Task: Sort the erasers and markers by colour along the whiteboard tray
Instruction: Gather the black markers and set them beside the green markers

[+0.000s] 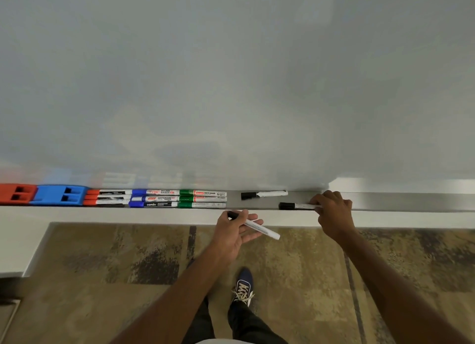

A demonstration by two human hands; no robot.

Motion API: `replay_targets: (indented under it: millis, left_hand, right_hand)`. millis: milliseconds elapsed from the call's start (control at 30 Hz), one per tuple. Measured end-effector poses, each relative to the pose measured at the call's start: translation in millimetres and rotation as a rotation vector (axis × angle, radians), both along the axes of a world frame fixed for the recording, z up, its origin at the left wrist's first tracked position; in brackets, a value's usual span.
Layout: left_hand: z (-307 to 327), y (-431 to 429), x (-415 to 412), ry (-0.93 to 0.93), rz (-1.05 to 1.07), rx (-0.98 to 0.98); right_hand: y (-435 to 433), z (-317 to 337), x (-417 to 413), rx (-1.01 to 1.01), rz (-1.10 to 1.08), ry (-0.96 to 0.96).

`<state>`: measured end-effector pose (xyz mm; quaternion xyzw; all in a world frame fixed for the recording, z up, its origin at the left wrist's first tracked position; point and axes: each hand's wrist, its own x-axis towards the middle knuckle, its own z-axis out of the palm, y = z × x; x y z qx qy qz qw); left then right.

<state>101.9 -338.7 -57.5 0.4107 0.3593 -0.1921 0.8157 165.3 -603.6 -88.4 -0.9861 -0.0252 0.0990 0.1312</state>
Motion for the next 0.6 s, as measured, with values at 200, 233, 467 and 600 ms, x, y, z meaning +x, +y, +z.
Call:
replay_targets:
  millis: [200,233,467,600]
  left_hand:
    - [4,-3,2,-0.026,0.001,-0.015]
    - [4,-3,3,-0.026,0.007,-0.027]
    - [7,-4,9,-0.04,0.047,-0.084]
    - [6,0,8,-0.072,0.079,-0.123]
  right_hand:
    - [21,15,-6,0.135,0.011,-0.028]
    - [27,18,-8,0.191,0.012,-0.023]
    - [69,34,-29,0.515,-0.028,0.053]
    - [86,34,-38,0.56,0.018,0.092]
